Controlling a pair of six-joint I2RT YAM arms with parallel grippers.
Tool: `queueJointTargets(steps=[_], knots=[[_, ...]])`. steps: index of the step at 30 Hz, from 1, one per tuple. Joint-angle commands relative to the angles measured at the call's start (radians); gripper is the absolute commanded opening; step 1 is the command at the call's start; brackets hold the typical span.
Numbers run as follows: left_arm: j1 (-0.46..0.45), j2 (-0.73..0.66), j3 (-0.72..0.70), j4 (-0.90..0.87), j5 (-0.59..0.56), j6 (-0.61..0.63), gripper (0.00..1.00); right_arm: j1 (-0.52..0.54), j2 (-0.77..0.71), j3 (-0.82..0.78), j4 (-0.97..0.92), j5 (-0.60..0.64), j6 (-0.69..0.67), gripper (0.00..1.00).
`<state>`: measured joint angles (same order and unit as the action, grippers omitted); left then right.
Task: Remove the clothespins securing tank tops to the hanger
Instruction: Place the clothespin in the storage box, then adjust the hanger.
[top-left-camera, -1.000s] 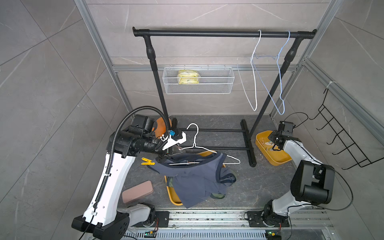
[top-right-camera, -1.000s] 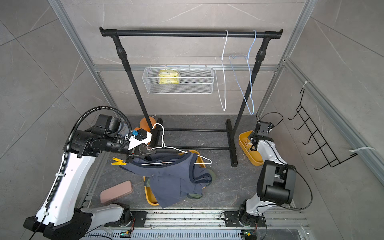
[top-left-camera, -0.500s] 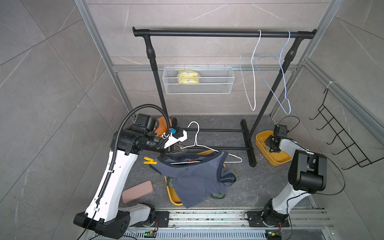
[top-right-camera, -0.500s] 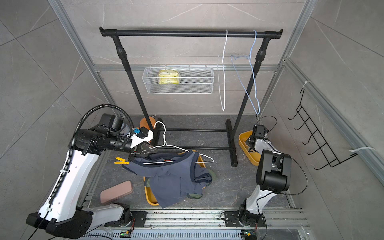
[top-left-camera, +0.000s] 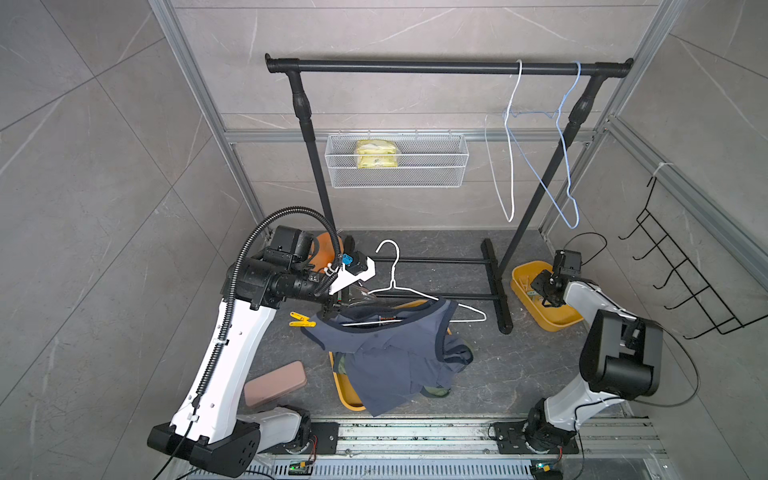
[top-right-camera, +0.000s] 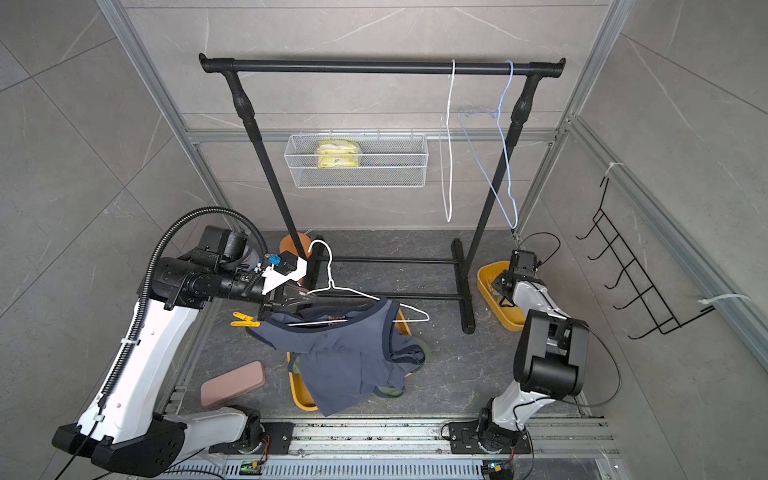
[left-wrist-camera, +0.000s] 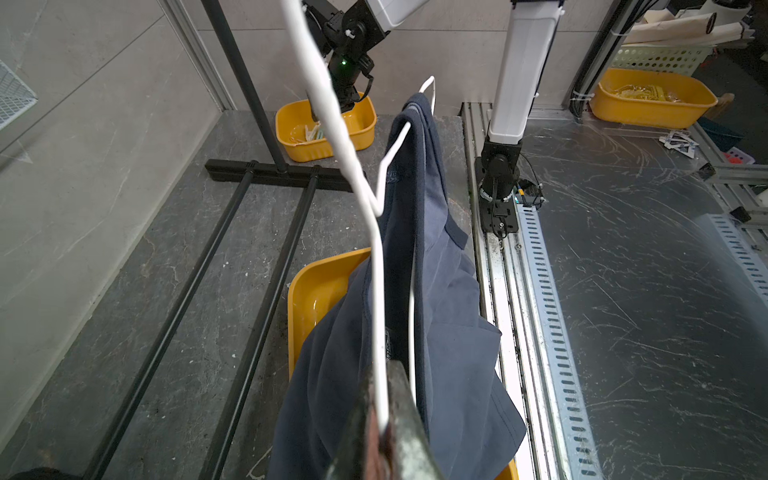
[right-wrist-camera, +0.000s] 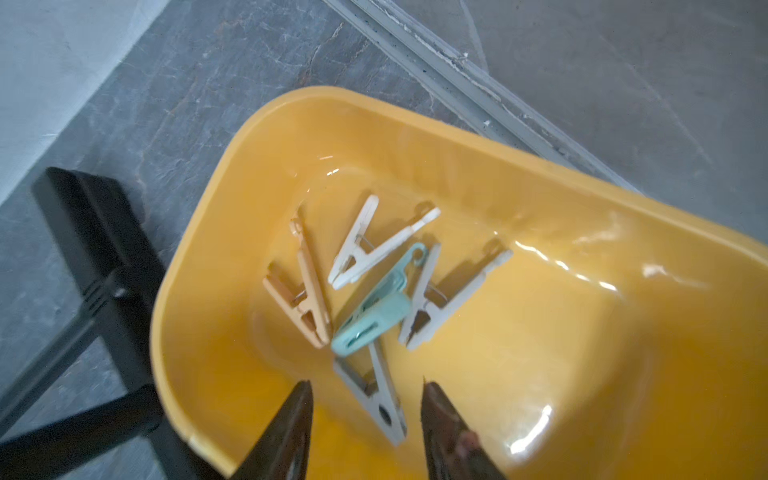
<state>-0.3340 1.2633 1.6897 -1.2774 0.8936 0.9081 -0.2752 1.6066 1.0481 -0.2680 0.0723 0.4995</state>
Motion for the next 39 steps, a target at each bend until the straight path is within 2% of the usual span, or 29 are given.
queueJointTargets(steps=[1, 6, 11, 12, 15, 17, 19, 24, 31, 35, 39], knots=[[-0.008, 0.02, 0.023, 0.033, 0.043, -0.027, 0.0, 0.0, -0.186, -0.055, -0.051, -0.104, 0.015, 0.41], [-0.014, 0.025, 0.021, 0.032, 0.045, -0.038, 0.0, 0.006, -0.545, -0.191, -0.19, -0.327, -0.025, 0.38], [-0.019, 0.02, 0.007, 0.035, 0.039, -0.054, 0.0, 0.036, -0.858, -0.247, -0.383, -0.666, -0.126, 0.37], [-0.019, 0.019, 0.011, 0.035, 0.04, -0.061, 0.0, 0.076, -0.914, -0.242, -0.431, -0.696, -0.145, 0.37], [-0.023, 0.027, 0.025, 0.034, 0.045, -0.081, 0.0, 0.281, -1.015, -0.221, -0.451, -0.683, -0.103, 0.37], [-0.022, 0.03, 0.027, 0.03, 0.052, -0.09, 0.0, 0.35, -1.058, -0.181, -0.452, -0.7, -0.08, 0.37], [-0.026, 0.032, 0.019, 0.027, 0.058, -0.091, 0.0, 0.373, -1.089, -0.129, -0.472, -0.73, -0.083, 0.38], [-0.031, 0.052, 0.024, 0.021, 0.064, -0.092, 0.0, 0.373, -1.015, 0.047, -0.544, -0.851, -0.155, 0.39], [-0.032, 0.062, 0.053, 0.013, 0.068, -0.098, 0.0, 0.373, -0.835, 0.317, -0.507, -0.974, -0.191, 0.43], [-0.034, 0.069, 0.096, -0.009, 0.089, -0.103, 0.0, 0.413, -0.712, 0.429, -0.438, -0.992, -0.191, 0.44], [-0.035, 0.078, 0.114, -0.017, 0.093, -0.107, 0.0, 0.563, -0.522, 0.651, -0.493, -0.884, -0.274, 0.44]])
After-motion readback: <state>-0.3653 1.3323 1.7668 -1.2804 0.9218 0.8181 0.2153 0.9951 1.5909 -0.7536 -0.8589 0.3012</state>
